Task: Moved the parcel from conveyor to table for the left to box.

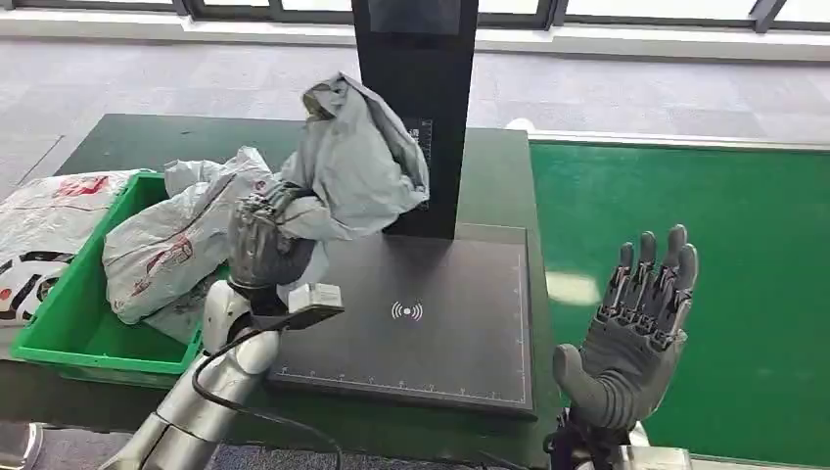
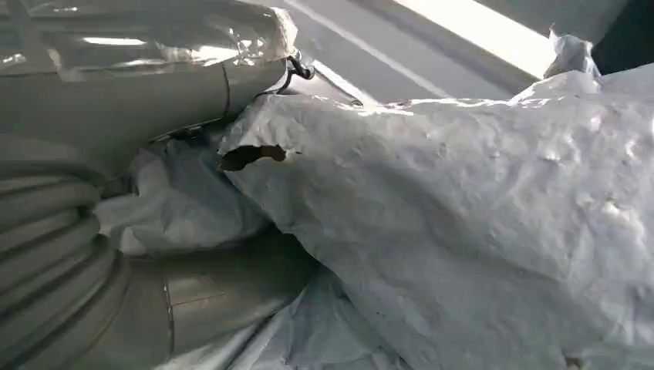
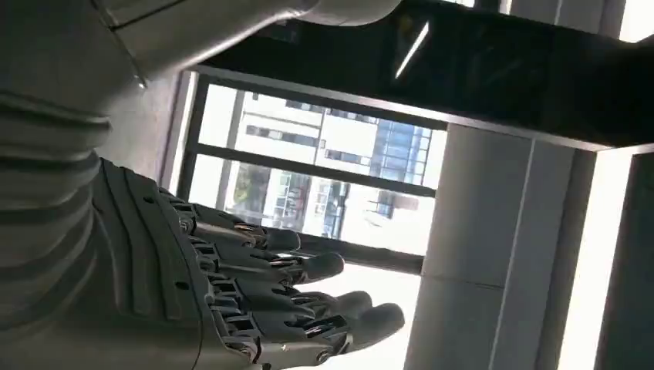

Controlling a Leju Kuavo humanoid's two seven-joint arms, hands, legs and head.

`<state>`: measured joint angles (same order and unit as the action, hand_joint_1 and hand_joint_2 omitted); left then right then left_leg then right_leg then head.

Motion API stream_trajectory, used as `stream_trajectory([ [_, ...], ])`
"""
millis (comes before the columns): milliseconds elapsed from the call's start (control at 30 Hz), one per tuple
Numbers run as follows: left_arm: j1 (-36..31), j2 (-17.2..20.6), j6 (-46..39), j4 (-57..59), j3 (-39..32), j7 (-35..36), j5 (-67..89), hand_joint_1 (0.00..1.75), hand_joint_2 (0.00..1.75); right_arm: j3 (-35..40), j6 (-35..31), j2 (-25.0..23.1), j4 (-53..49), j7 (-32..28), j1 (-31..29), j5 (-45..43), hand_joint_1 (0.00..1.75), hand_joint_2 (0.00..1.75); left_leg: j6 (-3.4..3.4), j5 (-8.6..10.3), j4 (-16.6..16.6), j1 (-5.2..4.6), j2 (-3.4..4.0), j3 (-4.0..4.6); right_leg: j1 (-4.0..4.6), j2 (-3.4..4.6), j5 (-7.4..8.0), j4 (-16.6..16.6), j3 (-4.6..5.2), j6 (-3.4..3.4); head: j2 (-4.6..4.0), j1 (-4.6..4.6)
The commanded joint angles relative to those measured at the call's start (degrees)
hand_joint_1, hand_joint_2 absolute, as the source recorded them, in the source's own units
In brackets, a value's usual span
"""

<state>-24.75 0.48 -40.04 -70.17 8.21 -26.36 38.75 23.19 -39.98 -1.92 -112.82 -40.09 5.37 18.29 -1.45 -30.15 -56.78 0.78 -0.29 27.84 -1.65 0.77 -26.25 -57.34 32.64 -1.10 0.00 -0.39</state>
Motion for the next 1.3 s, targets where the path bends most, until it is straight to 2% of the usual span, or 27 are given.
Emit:
stream_trajectory([
  [33,-2.62,2.52,0.04,-2.12,-24.01,-1.08,3.05,1.75,1.75,0.67,-0.02,0.74,0.22,0.09,-0.50,-1.11,0.00,1.75,0.05,0.07,0.16,0.10,0.23,-0.04,0.14,0.11,0.14,0.18,0.04,0.21,0.00,0.00],
  [133,-4.65,5.81,0.04,3.38,-26.46,-4.23,-0.67,1.75,1.75,0.66,-0.02,0.85,0.52,0.09,-0.89,-1.31,0.00,1.75,0.01,0.05,0.08,0.10,0.31,0.01,0.13,0.21,0.14,0.09,0.05,0.17,0.00,0.00],
  [233,-5.67,5.93,0.11,5.19,-26.62,-3.37,-1.09,1.75,1.75,0.47,-0.02,0.72,0.36,0.09,-0.86,-1.06,0.00,1.75,-0.02,0.04,0.06,0.09,0.20,-0.01,0.10,0.18,0.08,0.03,0.00,0.14,0.00,0.00],
  [367,-14.43,10.07,2.26,19.61,-27.14,0.82,-0.93,1.75,1.75,-0.20,-0.02,0.68,-2.04,0.09,1.69,-0.06,0.00,1.75,-0.01,0.12,0.05,0.12,-0.04,0.00,0.16,-0.10,0.07,0.07,0.03,0.20,0.00,0.00],
  [433,-16.95,10.41,3.46,25.76,-26.82,2.36,-0.09,1.75,1.75,-0.22,-0.02,0.80,-2.78,0.09,2.86,0.37,0.00,1.75,-0.06,0.20,0.03,0.15,-0.36,0.08,0.20,-0.41,0.05,0.07,-0.04,0.17,0.00,0.00],
  [500,-18.56,10.80,4.62,31.23,-25.79,5.97,2.62,1.75,1.75,-0.18,-0.02,0.89,-2.85,0.09,3.56,0.76,0.00,1.75,-0.06,0.17,0.09,0.12,-0.20,-0.01,0.16,-0.27,0.06,0.09,-0.07,0.16,0.00,0.00],
  [800,-18.56,10.80,4.62,31.23,-25.79,5.97,2.62,1.75,1.75,-0.18,-0.02,0.89,-2.85,0.09,3.56,0.76,0.00,1.75,-0.07,0.11,0.01,0.11,-0.10,0.04,0.14,-0.10,0.04,0.02,0.04,0.14,0.00,0.00],
  [867,-19.88,11.38,5.60,38.52,-24.62,11.50,7.33,1.75,1.75,-0.22,-0.02,0.36,-3.13,0.09,3.50,1.39,0.00,1.75,-0.06,0.14,0.05,0.14,-0.14,0.04,0.18,-0.15,0.06,0.10,0.00,0.17,0.00,0.00],
  [1033,-21.16,10.74,7.42,46.71,-24.12,15.88,12.05,1.75,1.75,-0.42,-0.02,-0.08,-2.84,0.09,3.03,2.35,0.00,1.75,-0.07,0.18,0.12,0.12,-0.12,-0.01,0.16,-0.14,0.10,0.15,-0.02,0.19,0.00,-0.02],
  [1300,-21.08,10.71,7.50,46.86,-24.01,16.06,12.28,1.75,1.75,-0.47,-0.02,-0.10,-2.78,0.09,3.00,2.37,0.00,1.75,-0.07,0.11,0.00,0.12,-0.11,0.07,0.16,-0.11,0.05,0.04,0.06,0.14,0.00,-0.02],
])
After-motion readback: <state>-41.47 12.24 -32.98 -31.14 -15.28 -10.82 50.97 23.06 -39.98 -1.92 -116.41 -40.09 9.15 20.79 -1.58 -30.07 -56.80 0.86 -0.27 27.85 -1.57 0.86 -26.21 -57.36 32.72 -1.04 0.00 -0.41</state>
